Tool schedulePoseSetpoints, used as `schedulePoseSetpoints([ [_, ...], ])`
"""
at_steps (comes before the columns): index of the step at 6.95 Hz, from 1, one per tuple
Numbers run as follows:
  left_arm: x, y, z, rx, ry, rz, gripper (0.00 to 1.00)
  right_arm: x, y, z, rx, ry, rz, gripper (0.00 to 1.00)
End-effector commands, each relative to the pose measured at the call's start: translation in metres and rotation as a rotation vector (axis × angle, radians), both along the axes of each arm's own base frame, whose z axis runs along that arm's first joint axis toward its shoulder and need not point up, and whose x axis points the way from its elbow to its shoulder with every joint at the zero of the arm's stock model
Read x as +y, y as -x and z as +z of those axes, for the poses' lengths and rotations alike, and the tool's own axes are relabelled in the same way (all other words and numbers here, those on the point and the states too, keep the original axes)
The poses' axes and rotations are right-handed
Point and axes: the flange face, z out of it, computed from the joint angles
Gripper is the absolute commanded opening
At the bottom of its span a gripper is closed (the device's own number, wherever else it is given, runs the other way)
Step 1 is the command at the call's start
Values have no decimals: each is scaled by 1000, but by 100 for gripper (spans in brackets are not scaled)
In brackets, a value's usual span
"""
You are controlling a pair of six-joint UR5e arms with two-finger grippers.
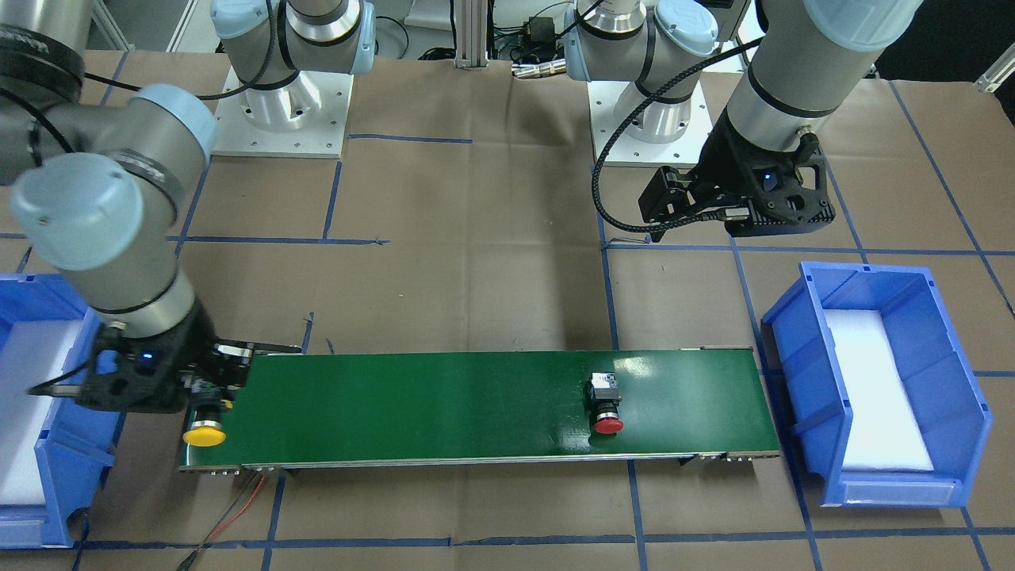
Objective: Transport two buttons from left to right
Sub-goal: 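Carry the yellow button into the right bin and release it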
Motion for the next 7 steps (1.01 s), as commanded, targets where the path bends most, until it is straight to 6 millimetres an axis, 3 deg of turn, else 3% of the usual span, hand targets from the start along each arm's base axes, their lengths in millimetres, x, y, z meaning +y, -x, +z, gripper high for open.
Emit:
schedulePoseSetpoints([
  [1,2,0,-1,0,2,0,100,1,120,65,37,5,35,9],
  [3,2,0,-3,0,-2,0,100,20,222,55,26,-60,20,7],
  [4,2,0,-3,0,0,0,100,31,248,33,15,-83,52,6],
  [5,2,0,-3,0,0,0,100,44,269,1,17,-77,24,6],
  [7,2,0,-2,-1,2,1,100,61,264,-63,-1,-22,15,6],
])
